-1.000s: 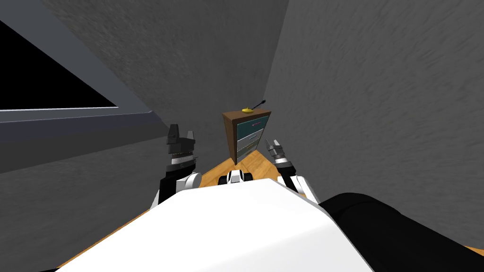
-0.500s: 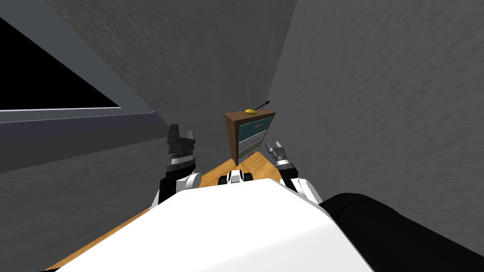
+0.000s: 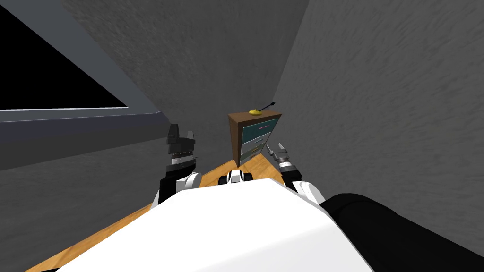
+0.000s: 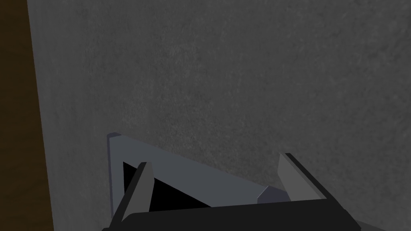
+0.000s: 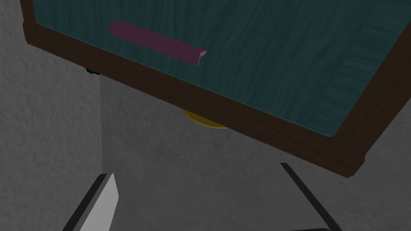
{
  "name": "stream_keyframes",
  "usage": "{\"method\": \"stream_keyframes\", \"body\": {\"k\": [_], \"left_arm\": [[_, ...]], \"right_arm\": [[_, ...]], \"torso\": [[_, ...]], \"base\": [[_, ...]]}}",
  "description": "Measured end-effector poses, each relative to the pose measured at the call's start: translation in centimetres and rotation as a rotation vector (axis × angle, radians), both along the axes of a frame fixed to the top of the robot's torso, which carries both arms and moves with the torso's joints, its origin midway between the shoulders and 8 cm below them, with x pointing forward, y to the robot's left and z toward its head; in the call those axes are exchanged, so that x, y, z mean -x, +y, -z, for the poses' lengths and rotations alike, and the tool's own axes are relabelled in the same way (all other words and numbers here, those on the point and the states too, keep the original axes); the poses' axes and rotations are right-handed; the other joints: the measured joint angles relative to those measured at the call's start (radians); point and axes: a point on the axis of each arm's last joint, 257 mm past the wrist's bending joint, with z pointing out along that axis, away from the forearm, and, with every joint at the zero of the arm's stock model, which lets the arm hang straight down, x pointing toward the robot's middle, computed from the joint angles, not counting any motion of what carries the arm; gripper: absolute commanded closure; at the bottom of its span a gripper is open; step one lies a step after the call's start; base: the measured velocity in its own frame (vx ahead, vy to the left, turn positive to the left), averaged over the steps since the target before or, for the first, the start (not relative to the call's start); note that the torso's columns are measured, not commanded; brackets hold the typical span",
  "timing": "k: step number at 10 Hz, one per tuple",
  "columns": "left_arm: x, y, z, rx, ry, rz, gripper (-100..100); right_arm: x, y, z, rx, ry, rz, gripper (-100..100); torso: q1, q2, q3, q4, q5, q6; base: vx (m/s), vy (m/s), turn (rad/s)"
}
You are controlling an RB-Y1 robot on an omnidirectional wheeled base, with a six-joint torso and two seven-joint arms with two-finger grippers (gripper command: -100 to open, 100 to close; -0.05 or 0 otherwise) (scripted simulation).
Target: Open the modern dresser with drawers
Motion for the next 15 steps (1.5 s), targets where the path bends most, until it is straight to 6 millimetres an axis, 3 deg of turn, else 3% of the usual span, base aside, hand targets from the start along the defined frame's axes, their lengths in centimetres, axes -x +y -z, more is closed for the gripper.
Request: {"method": "stream_keyframes", "body": {"k": [15], "left_arm": [[0.0,0.0,0.0,0.0,0.0,0.0,0]], "right_arm": [[4.0,-5.6,4.8,0.629,0.248,0.166,-100]], "torso": [[0.0,0.0,0.0,0.0,0.0,0.0]], "base": [[0.044,-0.034,0.139]]}}
